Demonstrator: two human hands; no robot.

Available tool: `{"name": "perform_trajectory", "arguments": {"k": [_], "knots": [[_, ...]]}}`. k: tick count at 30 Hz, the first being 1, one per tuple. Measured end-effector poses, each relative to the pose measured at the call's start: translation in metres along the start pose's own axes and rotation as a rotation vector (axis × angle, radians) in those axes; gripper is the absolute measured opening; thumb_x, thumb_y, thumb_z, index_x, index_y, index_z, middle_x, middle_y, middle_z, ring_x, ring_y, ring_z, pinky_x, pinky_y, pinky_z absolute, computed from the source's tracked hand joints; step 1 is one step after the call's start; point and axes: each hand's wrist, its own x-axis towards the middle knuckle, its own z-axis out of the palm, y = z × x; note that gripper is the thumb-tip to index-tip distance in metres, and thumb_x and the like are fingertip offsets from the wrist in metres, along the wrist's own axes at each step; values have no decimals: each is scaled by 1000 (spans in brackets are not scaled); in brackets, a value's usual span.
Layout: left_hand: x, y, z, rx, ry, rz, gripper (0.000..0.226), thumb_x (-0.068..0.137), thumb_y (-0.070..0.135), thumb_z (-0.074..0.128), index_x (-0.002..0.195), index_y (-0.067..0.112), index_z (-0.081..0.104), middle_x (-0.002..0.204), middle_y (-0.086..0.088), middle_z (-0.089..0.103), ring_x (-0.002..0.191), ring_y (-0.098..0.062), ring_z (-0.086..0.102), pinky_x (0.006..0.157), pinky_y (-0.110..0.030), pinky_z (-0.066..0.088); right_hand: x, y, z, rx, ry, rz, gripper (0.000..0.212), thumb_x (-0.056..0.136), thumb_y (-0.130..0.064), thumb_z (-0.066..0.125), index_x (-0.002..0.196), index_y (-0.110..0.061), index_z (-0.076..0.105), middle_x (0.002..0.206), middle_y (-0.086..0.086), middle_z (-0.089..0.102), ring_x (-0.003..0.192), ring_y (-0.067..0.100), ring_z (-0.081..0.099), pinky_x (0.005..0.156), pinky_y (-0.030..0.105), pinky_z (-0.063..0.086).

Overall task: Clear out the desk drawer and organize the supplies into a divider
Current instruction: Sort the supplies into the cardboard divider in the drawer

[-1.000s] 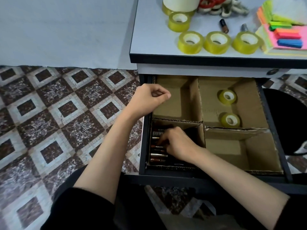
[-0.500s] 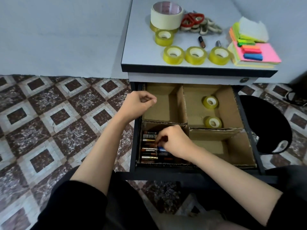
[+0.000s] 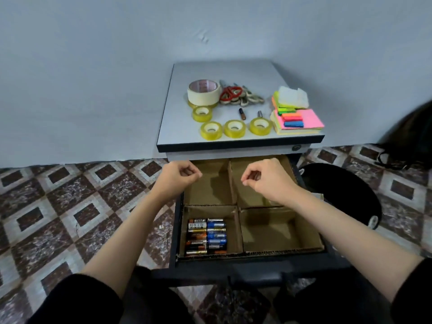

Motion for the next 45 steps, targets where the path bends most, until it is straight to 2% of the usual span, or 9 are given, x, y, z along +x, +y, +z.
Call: {"name": "perform_trajectory", "arguments": {"k": [10,13,21,24,28,33,38,43,45], "knots": [[67,83,-29,227,119,218,7,84,20,68,81,14,70,76,3,67,66,-1,58,60,-7,41,66,14,-96,-150,206,39,10,82,-13,66,90,-12,73,93,6,71,89,22,63,76,28,46],[94,101,-31,311,130,226,9,85,20,66,87,13,71,85,0,70,79,-11,62,73,-20,46,94,12,-106,-196,194,26,15,82,-10,65,93,-12,73,100,6,71,98,23,62,81,25,44],[167,129,-5,446,-59,200,42,78,24,74,115,8,63,106,-5,66,94,-17,60,85,-25,47,154,9,-107,-319,96,161,27,84,0,54,110,-3,62,119,19,55,106,34,57,81,31,46],[183,128,11,535,-47,149,36,82,33,69,105,5,67,102,-10,68,96,-24,61,85,-32,48,165,10,-100,-332,118,226,27,87,-1,52,113,0,58,123,19,53,111,34,55,78,30,43],[195,125,29,655,-32,63,42,83,44,64,76,3,64,86,-14,69,85,-27,64,68,-34,47,174,15,-90,-312,120,265,33,90,-5,49,123,-2,53,130,19,49,119,33,51,92,34,43],[202,119,36,621,9,-7,30,75,35,72,74,6,63,79,-12,66,82,-25,64,61,-30,44,178,16,-86,-297,129,261,33,89,-6,52,121,1,54,128,19,51,116,33,52,90,33,44],[204,117,26,536,49,2,23,73,24,72,80,2,70,83,-11,70,79,-25,66,70,-36,55,180,14,-90,-280,169,221,29,86,-6,59,113,1,58,121,18,55,109,34,56,79,32,44],[176,116,-2,302,117,71,11,76,14,71,77,4,74,70,-5,68,59,-9,58,61,-23,49,169,1,-102,-162,256,194,17,82,-9,62,72,-3,51,83,11,49,81,31,52,64,28,36],[151,117,-15,253,65,71,8,77,14,71,76,6,73,70,-4,68,55,-6,57,58,-18,49,159,-3,-96,-100,248,160,15,80,-12,63,72,-2,55,81,13,56,80,31,55,64,30,42]]}}
